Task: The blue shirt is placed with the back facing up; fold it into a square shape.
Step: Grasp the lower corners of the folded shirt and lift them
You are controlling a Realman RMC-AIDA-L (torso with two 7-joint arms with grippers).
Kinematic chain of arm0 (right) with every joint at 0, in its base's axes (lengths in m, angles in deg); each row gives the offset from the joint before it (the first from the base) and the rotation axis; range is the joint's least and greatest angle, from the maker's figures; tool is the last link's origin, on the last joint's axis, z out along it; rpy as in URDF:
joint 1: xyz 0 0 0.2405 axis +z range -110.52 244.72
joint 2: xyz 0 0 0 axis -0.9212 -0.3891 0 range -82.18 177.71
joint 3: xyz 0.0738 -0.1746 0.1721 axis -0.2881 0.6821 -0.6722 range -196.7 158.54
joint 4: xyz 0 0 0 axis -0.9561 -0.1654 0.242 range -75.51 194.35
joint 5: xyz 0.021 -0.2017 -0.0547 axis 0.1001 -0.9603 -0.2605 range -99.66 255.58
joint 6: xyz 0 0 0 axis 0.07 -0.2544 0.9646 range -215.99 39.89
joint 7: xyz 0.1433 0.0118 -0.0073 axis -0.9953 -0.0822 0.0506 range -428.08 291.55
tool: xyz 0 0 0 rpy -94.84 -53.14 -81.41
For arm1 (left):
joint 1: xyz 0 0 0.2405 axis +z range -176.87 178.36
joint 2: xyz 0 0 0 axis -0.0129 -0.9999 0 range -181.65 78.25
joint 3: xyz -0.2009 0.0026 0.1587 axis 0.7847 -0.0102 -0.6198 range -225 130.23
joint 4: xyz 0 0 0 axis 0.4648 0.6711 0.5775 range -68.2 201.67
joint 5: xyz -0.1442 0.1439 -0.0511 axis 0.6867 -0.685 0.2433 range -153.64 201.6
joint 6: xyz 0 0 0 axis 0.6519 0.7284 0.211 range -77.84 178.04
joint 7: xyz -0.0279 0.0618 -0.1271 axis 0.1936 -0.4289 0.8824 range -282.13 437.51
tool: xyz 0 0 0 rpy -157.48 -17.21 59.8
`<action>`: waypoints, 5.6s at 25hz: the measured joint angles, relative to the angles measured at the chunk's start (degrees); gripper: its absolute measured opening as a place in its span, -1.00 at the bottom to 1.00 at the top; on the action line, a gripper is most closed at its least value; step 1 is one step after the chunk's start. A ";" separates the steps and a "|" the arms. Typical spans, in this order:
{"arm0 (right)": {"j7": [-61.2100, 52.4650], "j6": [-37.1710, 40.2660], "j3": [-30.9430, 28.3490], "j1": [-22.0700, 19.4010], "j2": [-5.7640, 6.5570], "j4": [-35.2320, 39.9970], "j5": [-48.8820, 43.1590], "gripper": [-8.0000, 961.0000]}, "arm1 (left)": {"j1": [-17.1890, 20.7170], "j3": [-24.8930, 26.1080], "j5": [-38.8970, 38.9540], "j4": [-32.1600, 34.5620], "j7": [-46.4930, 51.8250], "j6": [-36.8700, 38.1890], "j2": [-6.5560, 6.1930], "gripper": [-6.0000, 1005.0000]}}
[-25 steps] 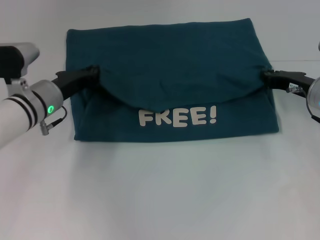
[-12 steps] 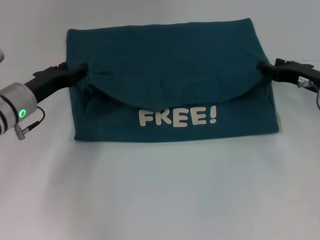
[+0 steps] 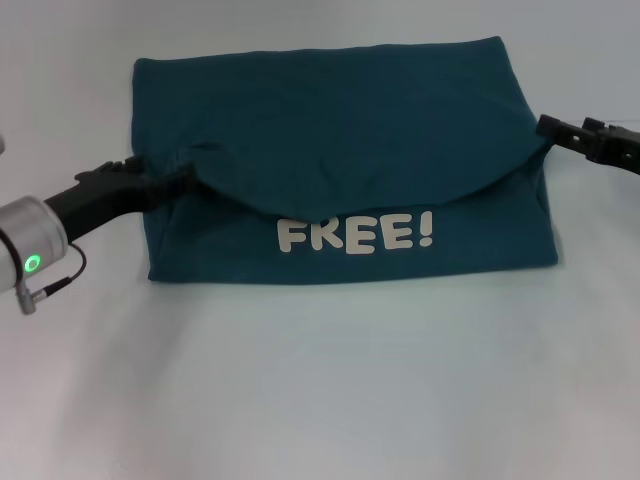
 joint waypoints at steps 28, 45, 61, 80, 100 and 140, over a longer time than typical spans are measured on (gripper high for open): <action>-17.81 11.34 8.37 -4.93 3.55 2.46 -0.32 0.92 | 5.29 0.02 -10.59 -0.74 -8.75 0.49 0.46 0.72; -17.54 10.97 8.10 -5.35 3.58 2.01 -0.29 0.91 | 5.03 -0.71 -12.06 -1.14 -10.07 2.33 0.46 0.67; -17.34 10.94 8.13 -5.97 3.41 1.90 0.01 0.90 | 4.53 -1.53 -12.01 -1.23 -8.93 0.22 0.46 0.31; -22.07 9.17 8.75 -5.53 4.08 2.53 -7.39 0.90 | 4.51 -1.69 -13.17 -0.46 -7.72 1.28 0.46 -0.96; -23.49 -1.49 12.17 -3.39 0.93 1.00 -10.87 0.90 | 4.52 -1.69 -13.49 0.62 -7.47 3.21 0.14 -0.97; -17.38 5.51 9.43 -6.97 1.24 1.04 -10.33 -0.98 | 8.62 -3.62 -15.20 7.67 -1.01 9.89 0.29 -0.97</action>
